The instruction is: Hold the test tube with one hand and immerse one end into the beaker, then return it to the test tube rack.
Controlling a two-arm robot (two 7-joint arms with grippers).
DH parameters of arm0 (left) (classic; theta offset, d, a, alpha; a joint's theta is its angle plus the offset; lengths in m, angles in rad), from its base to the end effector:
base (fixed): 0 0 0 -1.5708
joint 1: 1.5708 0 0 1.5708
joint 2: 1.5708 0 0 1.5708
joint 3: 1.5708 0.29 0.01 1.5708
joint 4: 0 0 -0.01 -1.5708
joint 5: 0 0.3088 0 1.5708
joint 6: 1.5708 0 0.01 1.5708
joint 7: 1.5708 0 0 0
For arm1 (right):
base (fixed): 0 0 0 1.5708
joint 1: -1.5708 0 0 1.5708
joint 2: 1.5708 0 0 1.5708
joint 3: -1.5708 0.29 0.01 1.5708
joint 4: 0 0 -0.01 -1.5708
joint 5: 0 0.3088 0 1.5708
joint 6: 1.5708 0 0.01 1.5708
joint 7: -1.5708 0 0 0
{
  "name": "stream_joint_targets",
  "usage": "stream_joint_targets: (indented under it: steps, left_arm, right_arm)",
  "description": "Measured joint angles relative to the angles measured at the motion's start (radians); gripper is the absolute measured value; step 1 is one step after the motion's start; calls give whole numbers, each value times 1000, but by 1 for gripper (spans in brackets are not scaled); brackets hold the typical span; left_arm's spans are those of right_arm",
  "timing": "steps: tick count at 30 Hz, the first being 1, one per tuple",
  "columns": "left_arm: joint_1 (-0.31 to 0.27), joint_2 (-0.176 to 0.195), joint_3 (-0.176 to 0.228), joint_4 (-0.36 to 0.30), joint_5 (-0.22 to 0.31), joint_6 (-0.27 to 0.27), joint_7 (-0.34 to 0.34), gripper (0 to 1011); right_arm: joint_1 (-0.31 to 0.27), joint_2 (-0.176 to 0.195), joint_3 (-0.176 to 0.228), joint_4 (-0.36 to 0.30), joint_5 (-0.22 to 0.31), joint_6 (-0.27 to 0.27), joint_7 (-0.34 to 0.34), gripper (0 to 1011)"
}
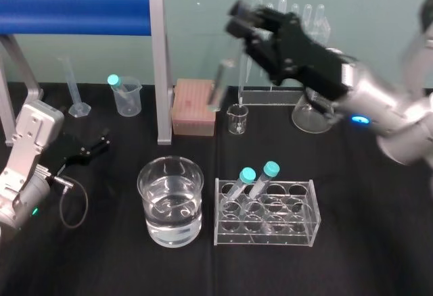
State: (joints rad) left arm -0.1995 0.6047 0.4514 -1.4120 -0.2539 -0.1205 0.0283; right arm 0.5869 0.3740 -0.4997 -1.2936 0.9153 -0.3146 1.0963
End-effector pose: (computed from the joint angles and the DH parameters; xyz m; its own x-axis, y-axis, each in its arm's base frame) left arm 0.3581 0.0827 -0.3023 0.2923 0.8803 0.3738 -0.9553 0.2873 0.0703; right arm 0.4588 -0.0026 -0.1902 0.9551 -0.2196 0.1988 0.0989 0.8691 0.4847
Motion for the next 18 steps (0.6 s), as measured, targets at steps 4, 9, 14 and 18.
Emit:
stream_joint_targets:
  steps: [4, 9, 14, 18]
  left_arm:
    - [0, 0, 0, 0, 0, 0, 0, 1000]
    - [0, 0, 0, 0, 0, 0, 0, 1000]
    - [0, 0, 0, 0, 0, 0, 0, 1000]
    - [0, 0, 0, 0, 0, 0, 0, 1000]
  right_arm:
    - [-91, 103, 55, -121, -16, 15, -104, 228]
    - [-191, 184, 110, -218, -22, 35, -194, 228]
    - [-313, 253, 179, -300, -27, 52, -290, 228]
    - [-378, 281, 213, -331, -33, 67, -337, 228]
